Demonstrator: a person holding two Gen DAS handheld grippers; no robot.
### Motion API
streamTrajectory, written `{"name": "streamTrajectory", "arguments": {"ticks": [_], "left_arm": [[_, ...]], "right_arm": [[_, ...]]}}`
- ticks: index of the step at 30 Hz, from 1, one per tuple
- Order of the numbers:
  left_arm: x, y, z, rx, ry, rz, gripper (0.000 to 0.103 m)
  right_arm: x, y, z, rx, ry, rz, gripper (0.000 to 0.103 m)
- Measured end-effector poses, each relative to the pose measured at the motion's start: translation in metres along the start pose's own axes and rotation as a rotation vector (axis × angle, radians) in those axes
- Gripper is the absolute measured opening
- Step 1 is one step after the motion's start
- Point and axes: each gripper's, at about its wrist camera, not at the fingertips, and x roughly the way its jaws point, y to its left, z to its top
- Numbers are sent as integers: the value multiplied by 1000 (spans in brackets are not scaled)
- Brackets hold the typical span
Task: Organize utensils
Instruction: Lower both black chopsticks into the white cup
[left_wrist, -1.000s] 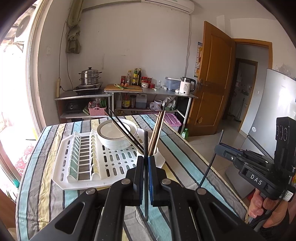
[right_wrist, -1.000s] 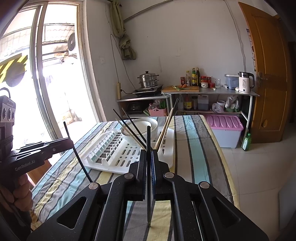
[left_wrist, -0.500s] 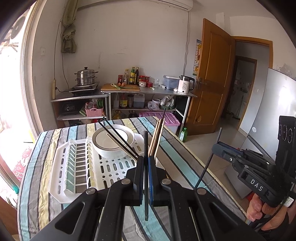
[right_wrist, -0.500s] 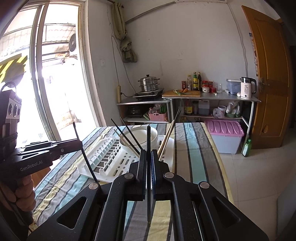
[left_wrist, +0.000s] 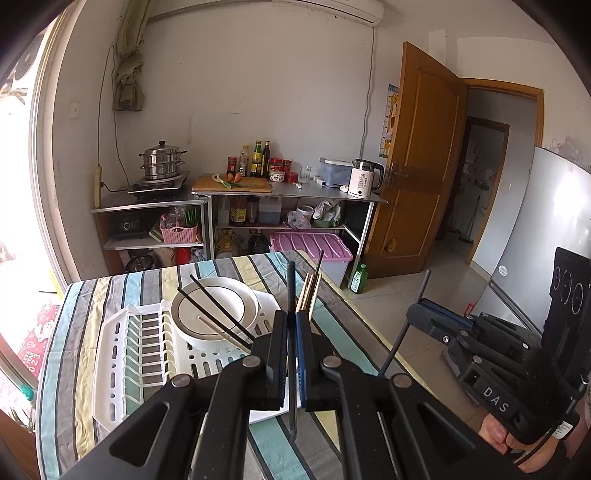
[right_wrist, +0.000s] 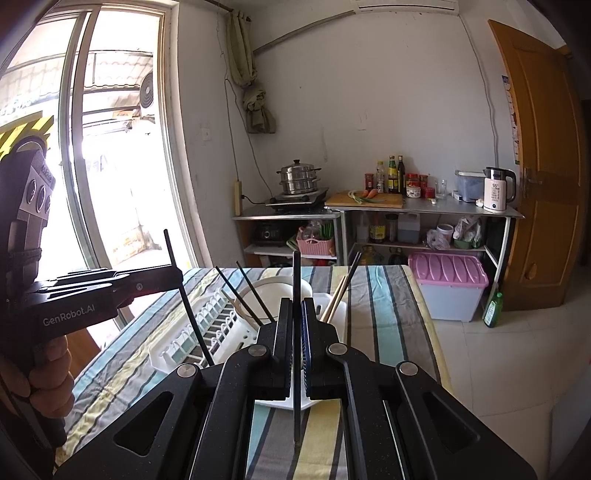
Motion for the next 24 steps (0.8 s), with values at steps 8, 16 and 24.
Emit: {"name": "streamTrajectory", "arguments": {"ticks": [8, 16, 24], "left_arm": [[12, 10, 31, -17, -10, -12, 4], [29, 16, 58, -23, -21, -12, 4], [55, 24, 71, -26, -19, -19, 4]], "right_arm": [[12, 0, 21, -7, -22, 1, 4], [28, -1, 38, -9, -41, 4, 4], [47, -6, 47, 7, -44, 7, 4]]}}
